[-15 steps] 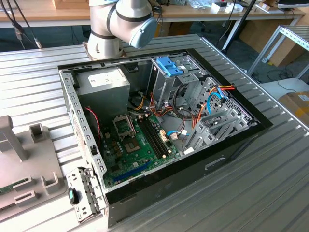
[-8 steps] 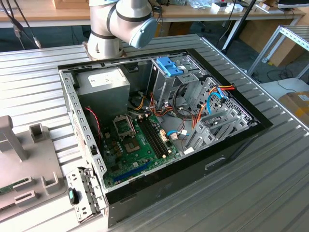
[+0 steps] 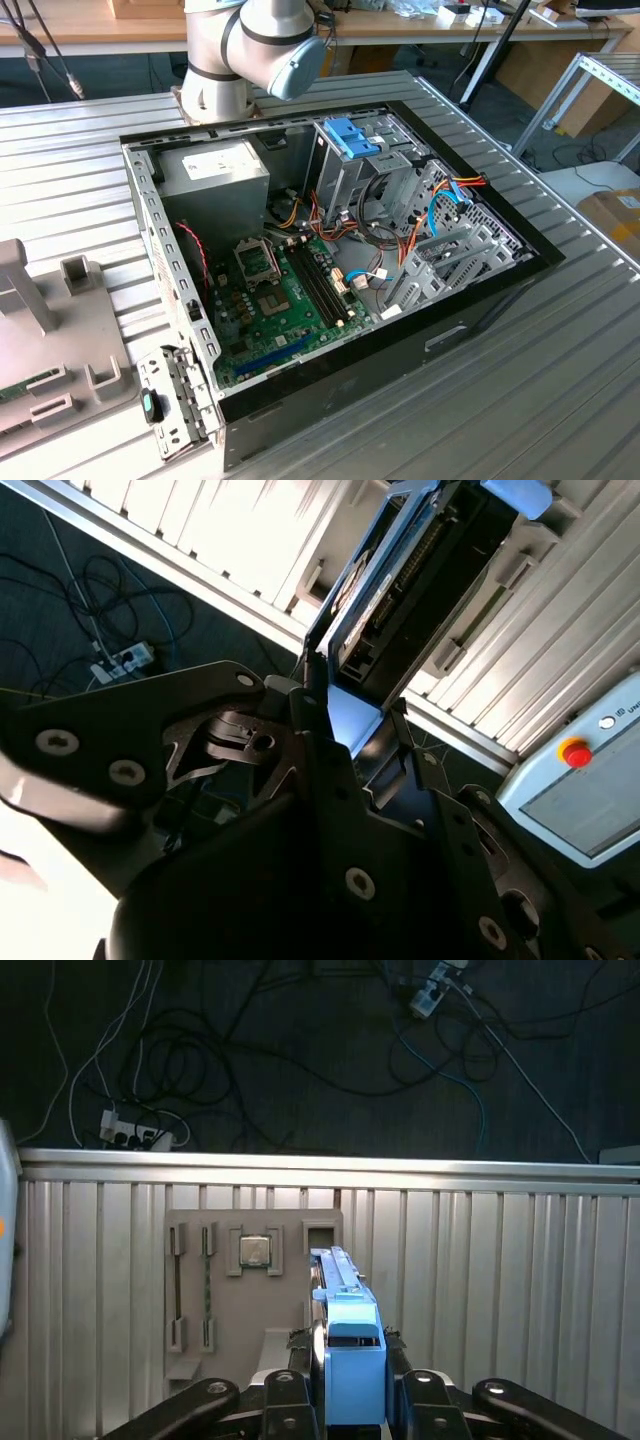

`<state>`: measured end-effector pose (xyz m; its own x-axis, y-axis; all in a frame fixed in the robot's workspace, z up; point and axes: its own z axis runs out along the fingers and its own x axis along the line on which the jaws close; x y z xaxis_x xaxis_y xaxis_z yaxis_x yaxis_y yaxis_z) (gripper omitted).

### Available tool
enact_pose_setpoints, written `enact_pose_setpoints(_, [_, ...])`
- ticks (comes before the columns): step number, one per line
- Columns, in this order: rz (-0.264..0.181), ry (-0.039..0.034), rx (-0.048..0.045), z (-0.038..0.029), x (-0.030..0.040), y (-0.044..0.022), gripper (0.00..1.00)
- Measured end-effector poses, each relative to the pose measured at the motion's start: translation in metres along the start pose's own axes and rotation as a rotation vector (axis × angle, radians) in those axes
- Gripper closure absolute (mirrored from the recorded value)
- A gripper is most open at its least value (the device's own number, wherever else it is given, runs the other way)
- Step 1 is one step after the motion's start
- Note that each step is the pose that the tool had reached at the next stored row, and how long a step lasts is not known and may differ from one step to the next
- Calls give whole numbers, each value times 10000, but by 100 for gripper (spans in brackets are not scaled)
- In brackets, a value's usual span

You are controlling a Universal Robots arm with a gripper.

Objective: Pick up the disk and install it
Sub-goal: 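Pick up the disk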

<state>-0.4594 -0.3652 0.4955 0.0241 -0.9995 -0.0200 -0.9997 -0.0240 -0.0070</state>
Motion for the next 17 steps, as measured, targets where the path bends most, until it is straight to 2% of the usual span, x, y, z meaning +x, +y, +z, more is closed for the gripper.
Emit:
enact_pose_setpoints(6, [0,0,8,-119,-2,-1,63])
enact_pose_setpoints(9, [-1,0,21,-214,-4,-1,63])
enact_pose_setpoints(15, [1,-3,25,-227,-5,-2,63])
enact_pose_setpoints(17, [-1,-3,24,-227,-4,-24,63])
